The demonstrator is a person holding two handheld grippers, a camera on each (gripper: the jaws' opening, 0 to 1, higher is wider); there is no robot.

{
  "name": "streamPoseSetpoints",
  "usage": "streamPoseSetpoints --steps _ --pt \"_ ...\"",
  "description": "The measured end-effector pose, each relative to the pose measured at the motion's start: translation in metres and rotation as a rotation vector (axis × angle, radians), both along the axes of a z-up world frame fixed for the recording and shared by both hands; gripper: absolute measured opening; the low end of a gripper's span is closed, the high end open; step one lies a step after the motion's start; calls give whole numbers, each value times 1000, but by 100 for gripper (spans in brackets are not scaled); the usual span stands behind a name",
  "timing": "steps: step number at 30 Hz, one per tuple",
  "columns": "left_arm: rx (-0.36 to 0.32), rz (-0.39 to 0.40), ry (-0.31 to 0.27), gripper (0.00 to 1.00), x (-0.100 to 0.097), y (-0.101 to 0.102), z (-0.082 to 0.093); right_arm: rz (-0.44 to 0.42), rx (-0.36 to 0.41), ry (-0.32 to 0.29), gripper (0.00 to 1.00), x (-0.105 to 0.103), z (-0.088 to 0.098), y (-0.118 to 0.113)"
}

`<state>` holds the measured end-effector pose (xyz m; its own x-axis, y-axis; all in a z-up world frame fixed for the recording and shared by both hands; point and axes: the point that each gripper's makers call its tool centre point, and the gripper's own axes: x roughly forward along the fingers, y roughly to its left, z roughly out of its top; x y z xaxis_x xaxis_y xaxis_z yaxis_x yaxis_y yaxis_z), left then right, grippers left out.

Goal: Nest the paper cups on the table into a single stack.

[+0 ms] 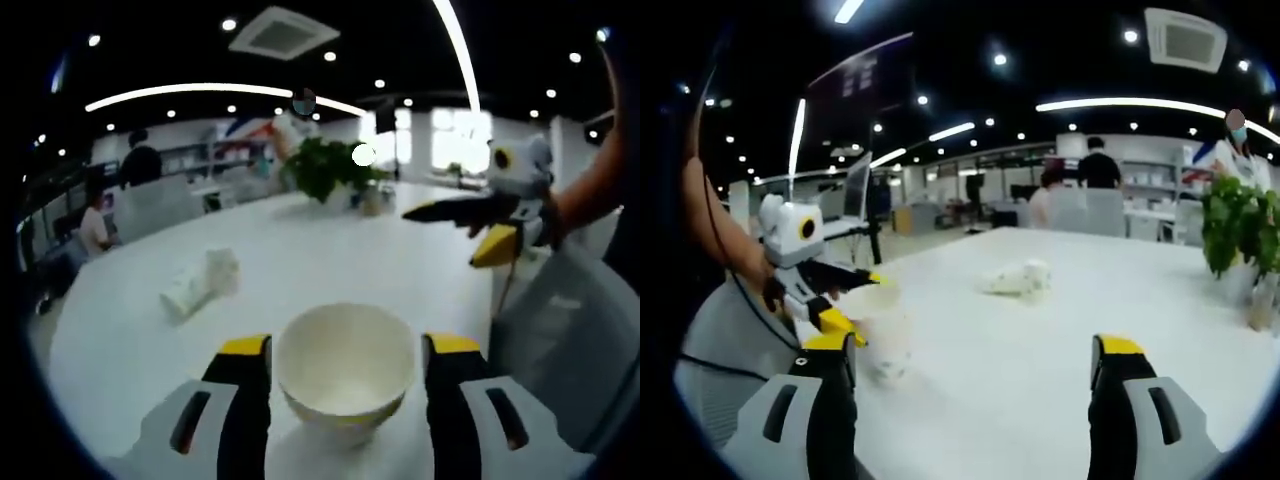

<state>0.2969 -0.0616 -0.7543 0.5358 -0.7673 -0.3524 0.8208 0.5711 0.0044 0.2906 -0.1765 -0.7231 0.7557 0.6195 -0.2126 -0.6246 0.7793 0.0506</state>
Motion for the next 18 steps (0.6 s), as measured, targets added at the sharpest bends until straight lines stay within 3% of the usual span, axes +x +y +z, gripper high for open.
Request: streamPoseSetpoints --steps 5,10,18 --pt "-15 5 3 74 0 -1 3 6 -1 -1 96 -1 -1 1" --pt "-74 -3 -7 83 3 1 23 21 -18 -8 96 1 1 0" --pt "-104 31 -19 97 16 25 50 12 -34 -38 98 13 12 -10"
